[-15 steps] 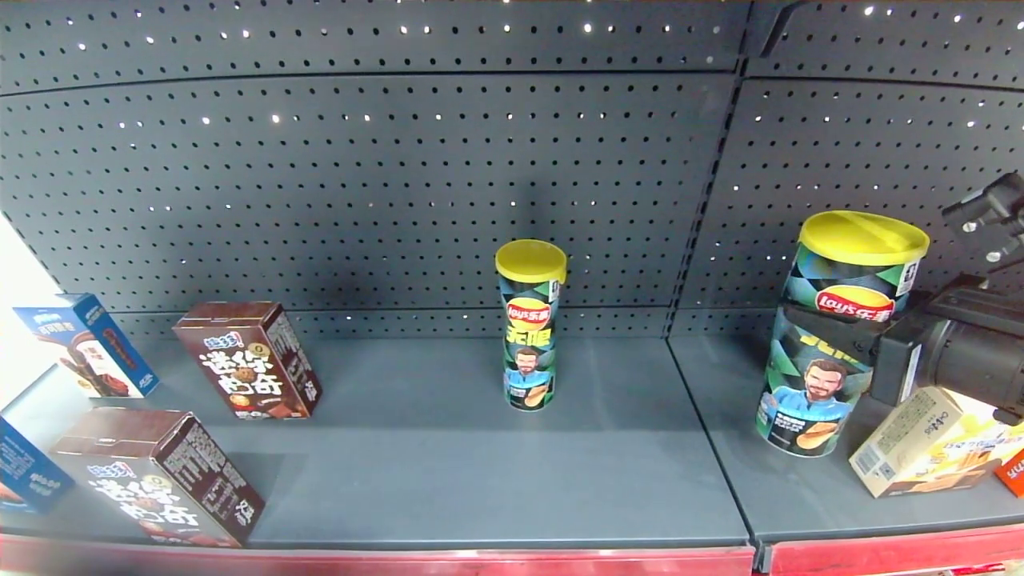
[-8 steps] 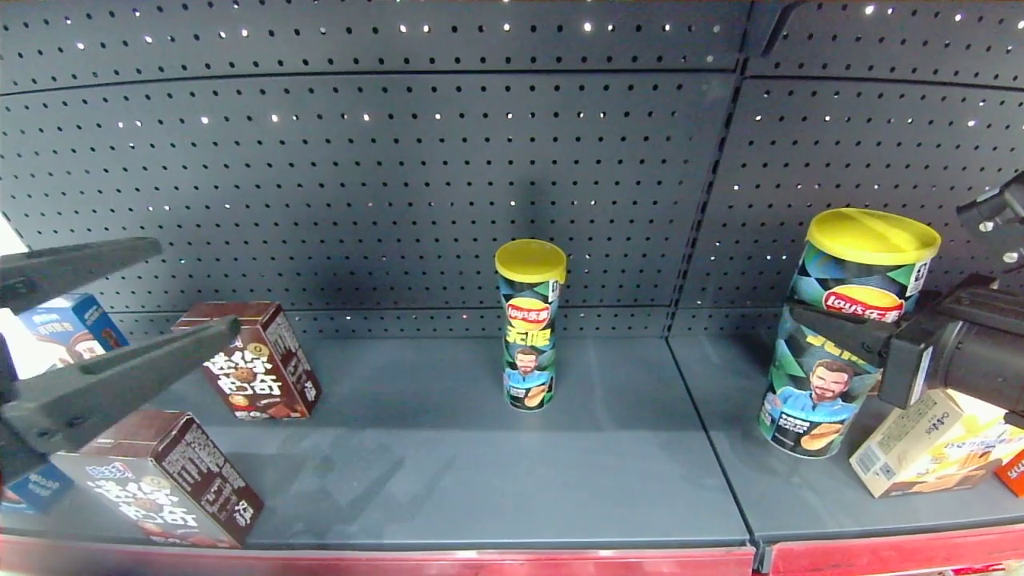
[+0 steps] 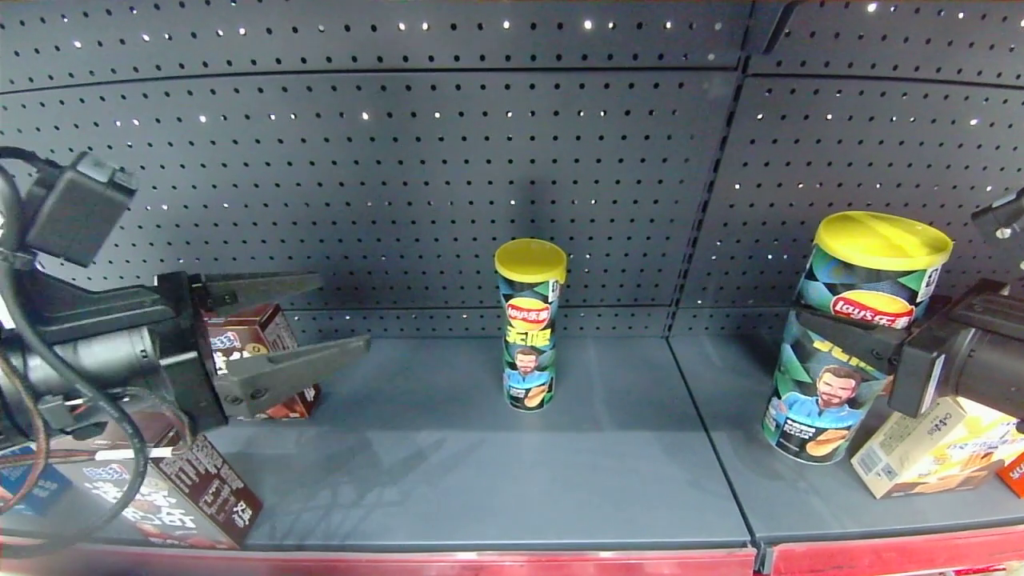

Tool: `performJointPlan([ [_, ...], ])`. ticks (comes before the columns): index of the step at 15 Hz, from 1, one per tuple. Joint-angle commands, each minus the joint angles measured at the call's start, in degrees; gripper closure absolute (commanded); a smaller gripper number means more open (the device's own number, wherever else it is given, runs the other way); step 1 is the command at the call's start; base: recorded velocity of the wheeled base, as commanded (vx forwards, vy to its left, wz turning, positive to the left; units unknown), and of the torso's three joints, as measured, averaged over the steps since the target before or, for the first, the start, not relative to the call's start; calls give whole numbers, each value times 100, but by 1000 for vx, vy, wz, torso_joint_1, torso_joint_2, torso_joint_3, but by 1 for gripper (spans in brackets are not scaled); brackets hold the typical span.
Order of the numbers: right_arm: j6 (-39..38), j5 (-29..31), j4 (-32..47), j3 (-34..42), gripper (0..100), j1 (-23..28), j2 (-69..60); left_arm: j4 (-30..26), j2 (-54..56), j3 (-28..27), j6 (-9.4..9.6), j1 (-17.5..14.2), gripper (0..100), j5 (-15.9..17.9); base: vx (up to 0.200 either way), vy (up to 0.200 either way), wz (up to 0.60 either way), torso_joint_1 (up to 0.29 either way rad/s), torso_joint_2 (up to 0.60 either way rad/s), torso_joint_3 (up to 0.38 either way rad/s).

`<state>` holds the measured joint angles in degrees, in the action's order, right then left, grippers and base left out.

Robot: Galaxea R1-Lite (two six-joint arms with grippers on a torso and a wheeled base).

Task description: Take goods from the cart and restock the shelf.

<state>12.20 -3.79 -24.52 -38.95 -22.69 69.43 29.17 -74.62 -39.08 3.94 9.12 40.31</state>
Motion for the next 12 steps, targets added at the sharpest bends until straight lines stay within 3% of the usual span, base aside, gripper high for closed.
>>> performJointPlan([
  [1, 1, 1, -1, -7, 100, 10, -26, 115, -527, -135, 2, 29, 0, 73, 0, 0, 0, 0, 0, 0],
  [12, 107, -16, -53, -34, 100, 10, 1, 229, -1986, -934, 46, 635, 0, 214, 0, 0, 0, 0, 0, 0],
])
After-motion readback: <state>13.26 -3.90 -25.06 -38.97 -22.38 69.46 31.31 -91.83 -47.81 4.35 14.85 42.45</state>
